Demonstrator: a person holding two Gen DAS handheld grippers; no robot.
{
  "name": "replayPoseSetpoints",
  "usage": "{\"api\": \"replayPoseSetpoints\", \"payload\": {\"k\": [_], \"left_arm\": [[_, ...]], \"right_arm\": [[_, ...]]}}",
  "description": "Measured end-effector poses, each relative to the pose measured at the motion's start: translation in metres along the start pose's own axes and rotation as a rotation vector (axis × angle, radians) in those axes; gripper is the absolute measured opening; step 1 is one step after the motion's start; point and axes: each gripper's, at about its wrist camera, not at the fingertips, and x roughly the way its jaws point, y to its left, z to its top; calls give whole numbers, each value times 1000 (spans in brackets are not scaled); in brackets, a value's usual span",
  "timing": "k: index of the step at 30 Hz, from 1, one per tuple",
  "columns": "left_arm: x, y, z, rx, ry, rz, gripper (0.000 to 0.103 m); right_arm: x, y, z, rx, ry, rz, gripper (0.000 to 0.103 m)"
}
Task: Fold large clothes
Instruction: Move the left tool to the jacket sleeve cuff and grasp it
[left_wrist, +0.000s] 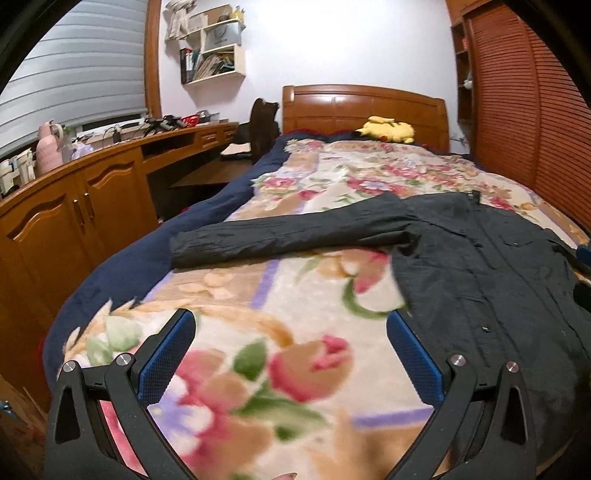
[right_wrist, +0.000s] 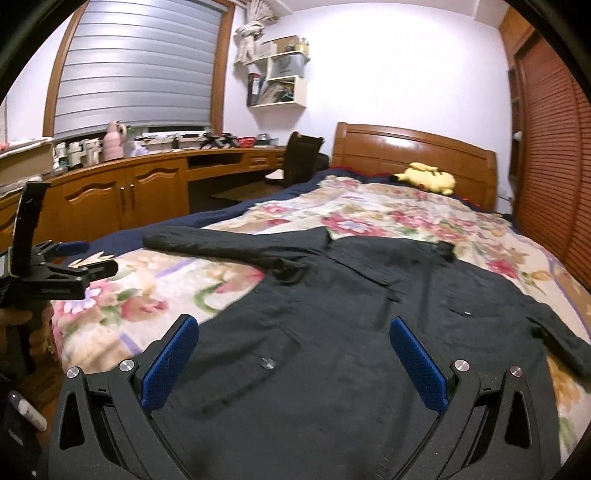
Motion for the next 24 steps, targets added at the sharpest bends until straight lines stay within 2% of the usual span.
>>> {"api": "replayPoseSetpoints", "payload": {"k": [7, 10, 16, 20, 24], "left_arm": [[30, 39, 14, -39, 45, 19, 103], [42, 56, 21, -56, 24, 42, 103], [67, 80, 36, -13, 58, 100, 103], [85, 94, 44, 0, 89, 86, 103], [106, 113, 53, -52, 132, 56, 103]], "right_arm": [[37, -10, 7, -29, 55, 74, 103], [52, -20, 10, -27, 79, 103, 103], [65, -49, 4, -8, 115, 171, 103], [70, -65, 3, 0, 138, 175, 103], [71, -71, 1, -19, 144, 165, 103]]}}
